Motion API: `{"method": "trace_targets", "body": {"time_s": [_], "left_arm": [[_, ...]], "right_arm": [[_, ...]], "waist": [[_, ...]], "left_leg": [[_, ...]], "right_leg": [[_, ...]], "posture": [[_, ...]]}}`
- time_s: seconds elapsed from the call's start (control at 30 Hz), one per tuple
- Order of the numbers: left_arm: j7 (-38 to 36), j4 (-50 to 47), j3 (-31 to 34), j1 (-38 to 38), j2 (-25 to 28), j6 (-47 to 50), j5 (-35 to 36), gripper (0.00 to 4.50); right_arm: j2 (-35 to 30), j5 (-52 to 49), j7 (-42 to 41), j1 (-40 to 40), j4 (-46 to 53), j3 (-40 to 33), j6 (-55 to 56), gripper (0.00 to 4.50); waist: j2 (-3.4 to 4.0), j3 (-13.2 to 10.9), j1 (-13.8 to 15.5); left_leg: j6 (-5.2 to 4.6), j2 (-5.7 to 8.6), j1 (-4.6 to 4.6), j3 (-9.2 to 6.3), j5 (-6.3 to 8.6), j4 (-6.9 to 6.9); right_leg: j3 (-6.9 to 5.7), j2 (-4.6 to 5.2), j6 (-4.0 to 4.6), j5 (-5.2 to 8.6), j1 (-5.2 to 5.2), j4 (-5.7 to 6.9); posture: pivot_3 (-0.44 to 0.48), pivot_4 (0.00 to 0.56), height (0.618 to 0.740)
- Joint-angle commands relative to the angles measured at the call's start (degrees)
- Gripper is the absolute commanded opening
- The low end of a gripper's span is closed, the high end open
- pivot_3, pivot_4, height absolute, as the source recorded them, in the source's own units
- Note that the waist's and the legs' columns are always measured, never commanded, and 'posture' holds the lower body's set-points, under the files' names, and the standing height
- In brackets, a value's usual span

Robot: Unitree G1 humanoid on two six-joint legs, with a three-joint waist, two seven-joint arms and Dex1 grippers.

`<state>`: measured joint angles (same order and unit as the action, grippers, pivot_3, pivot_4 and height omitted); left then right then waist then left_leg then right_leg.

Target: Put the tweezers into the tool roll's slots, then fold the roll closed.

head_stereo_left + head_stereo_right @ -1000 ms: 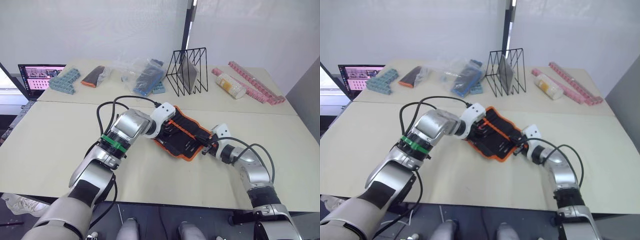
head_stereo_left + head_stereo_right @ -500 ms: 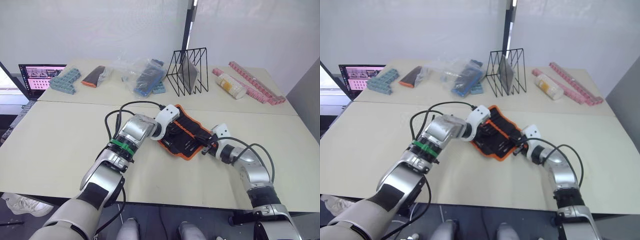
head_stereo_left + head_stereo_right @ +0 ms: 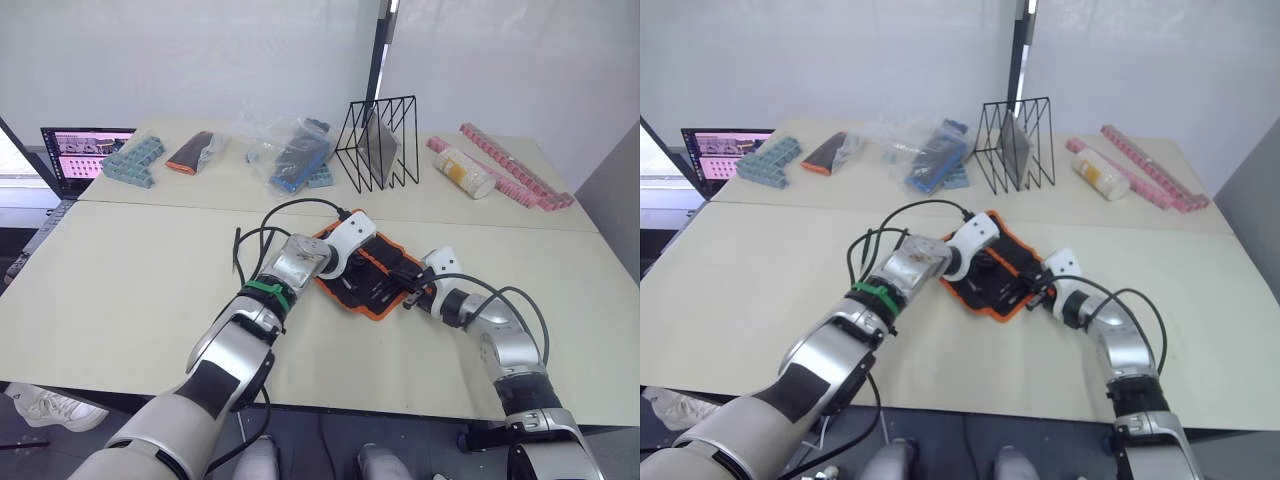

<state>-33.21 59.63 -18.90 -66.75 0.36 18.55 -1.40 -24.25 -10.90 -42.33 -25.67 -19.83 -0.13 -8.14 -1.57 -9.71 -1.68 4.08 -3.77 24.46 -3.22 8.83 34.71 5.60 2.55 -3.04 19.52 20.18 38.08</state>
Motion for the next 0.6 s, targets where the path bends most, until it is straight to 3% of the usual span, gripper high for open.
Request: {"method": "trace_targets", "body": {"time_s": [0.03, 0.17, 0.27, 0.47, 0.6], "left_arm": [[4.3, 4.9, 1.1, -2.5, -1.1, -6.9, -2.8, 0.03], [3.2, 7.6, 2.3, -3.3, -1.6, -8.7, -3.4, 0.03], [-2.0, 7.4, 4.5, -3.5, -0.9, -7.5, -1.8, 0.03], [-8.0, 4.4, 6.9, -2.7, 2.1, -5.2, -1.8, 2.02], [-13.0, -3.5, 6.4, 0.0, 7.7, -1.4, -2.7, 3.39]], "right_arm": [[-0.2, 0.8, 0.0, 1.4, 0.6, 0.8, -1.3, 0.00], [-0.4, 0.8, 0.1, 2.0, 1.2, 0.7, -1.6, 0.00], [-0.5, 0.9, 0.2, 1.6, 0.8, 0.6, -1.5, 0.00], [-0.7, 1.3, -0.1, 0.7, -0.6, 0.6, -0.9, 0.00], [-0.5, 1.7, 0.0, -0.3, -2.0, 0.5, -0.3, 0.00]], "waist": [[0.00, 0.0, 0.1], [0.00, 0.0, 0.3], [0.00, 0.0, 0.3], [0.01, 0.0, 0.1], [0.02, 0.0, -0.4]], "left_leg": [[0.00, 0.00, 0.00, 0.00, 0.00, 0.00], [0.00, 0.00, -0.01, 0.00, 0.00, 0.00], [0.00, 0.00, -0.01, 0.01, 0.00, 0.00], [0.01, 0.00, -0.02, 0.01, -0.01, -0.02], [0.01, -0.01, -0.03, 0.00, -0.01, -0.03]], "right_leg": [[0.00, 0.00, 0.00, 0.00, 0.00, 0.00], [0.00, 0.00, 0.00, 0.00, 0.00, 0.01], [0.00, 0.00, 0.00, 0.00, 0.00, 0.01], [0.00, -0.01, 0.00, 0.00, 0.01, 0.03], [0.00, -0.01, 0.00, 0.00, 0.02, 0.06]], "posture": [[0.000, 0.150, 0.735], [0.000, 0.150, 0.735], [0.000, 0.150, 0.735], [0.000, 0.150, 0.735], [0.000, 0.150, 0.735]]}}
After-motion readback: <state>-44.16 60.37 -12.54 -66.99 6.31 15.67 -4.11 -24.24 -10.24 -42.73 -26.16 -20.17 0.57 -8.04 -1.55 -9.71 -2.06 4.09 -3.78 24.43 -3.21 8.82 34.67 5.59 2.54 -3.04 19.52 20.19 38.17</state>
